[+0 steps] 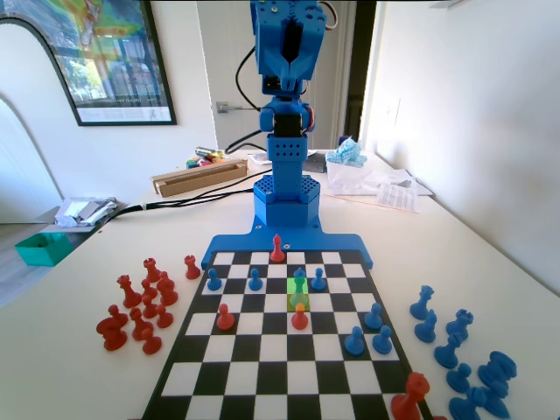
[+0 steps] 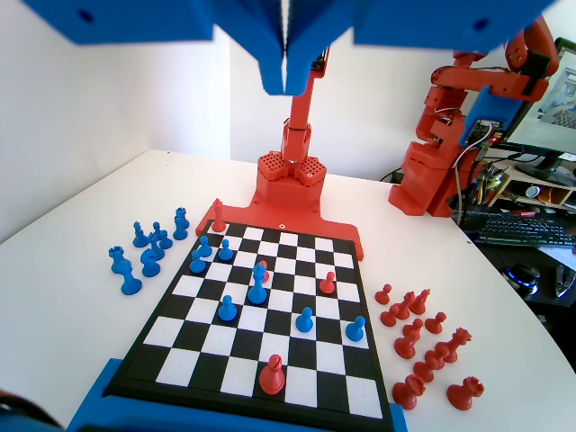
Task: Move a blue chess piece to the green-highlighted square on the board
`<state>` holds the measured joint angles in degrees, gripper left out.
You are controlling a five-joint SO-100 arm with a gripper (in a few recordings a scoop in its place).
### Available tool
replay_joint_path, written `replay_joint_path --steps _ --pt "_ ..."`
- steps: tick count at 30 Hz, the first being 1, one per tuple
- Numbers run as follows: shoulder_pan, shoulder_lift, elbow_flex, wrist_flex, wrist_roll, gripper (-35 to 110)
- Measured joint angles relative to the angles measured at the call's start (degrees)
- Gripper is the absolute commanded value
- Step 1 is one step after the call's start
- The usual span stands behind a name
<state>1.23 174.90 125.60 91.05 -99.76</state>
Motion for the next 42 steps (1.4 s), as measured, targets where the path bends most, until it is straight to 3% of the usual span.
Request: replay_joint_path --steps 33,42 --pt "0.0 0.0 0.0 0.0 0.0 5" --pt "0.35 0.0 0.0 0.0 0.0 1"
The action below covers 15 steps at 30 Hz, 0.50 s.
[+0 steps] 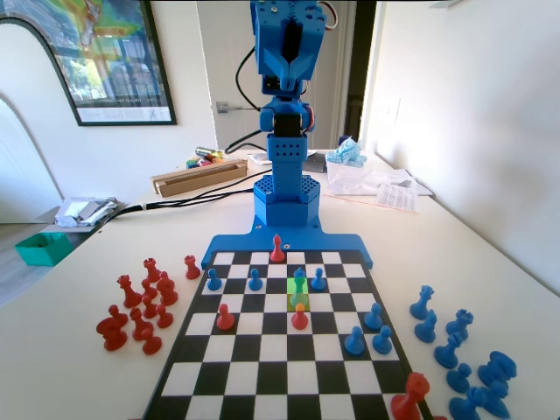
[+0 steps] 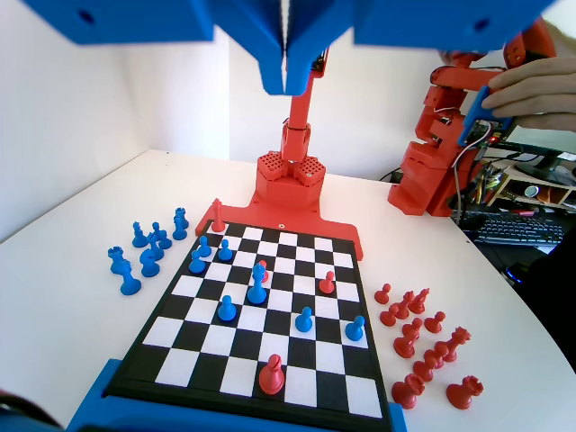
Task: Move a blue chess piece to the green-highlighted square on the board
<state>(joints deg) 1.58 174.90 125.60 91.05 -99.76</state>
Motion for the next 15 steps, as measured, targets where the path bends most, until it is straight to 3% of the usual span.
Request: replay_joint_path --steps 4,15 --pt "-0.79 0.0 0.0 0.0 -0.26 1" --pt "-5.62 -12.04 -8.7 0.53 -14.77 1"
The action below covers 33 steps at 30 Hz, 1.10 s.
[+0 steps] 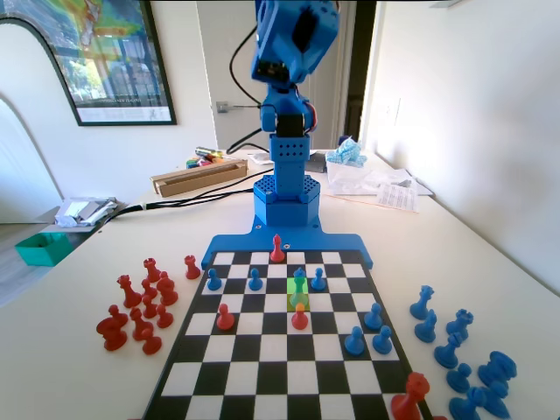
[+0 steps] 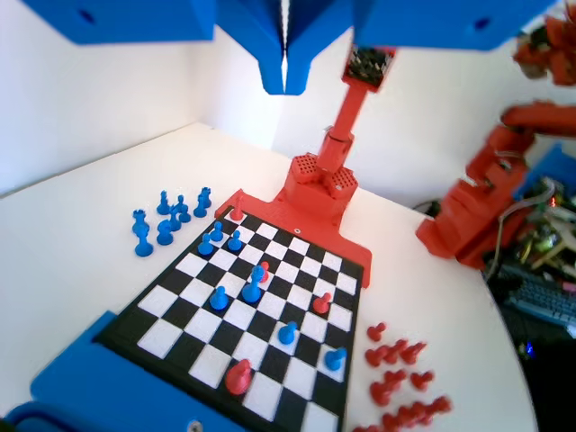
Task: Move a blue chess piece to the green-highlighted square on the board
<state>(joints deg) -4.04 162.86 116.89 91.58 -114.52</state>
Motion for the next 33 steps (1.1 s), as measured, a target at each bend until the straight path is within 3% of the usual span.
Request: replay_joint_path --steps 15,24,33 --pt "3.34 -30.32 -13.18 3.25 -28.83 1" --pt "3.96 -49.66 -17.75 2.72 -28.92 2" --pt "1.93 -63.28 -21.8 2.11 -20.3 10"
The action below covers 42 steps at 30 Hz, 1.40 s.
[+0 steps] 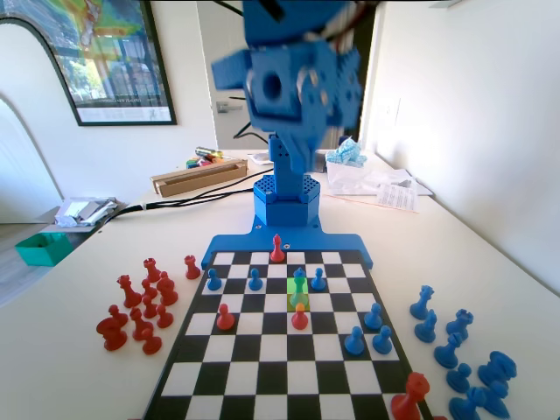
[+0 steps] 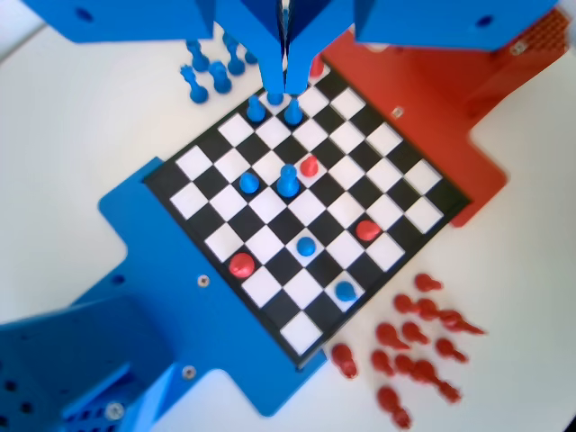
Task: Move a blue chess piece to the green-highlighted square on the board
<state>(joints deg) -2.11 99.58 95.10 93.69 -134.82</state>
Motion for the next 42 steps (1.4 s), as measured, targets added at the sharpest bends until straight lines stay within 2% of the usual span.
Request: replay_joint_path --steps 13,42 --pt "-0.79 -10.37 -1.23 -5.89 8.26 14" --pt "-0.97 -16.96 14.15 -27.42 11.16 14"
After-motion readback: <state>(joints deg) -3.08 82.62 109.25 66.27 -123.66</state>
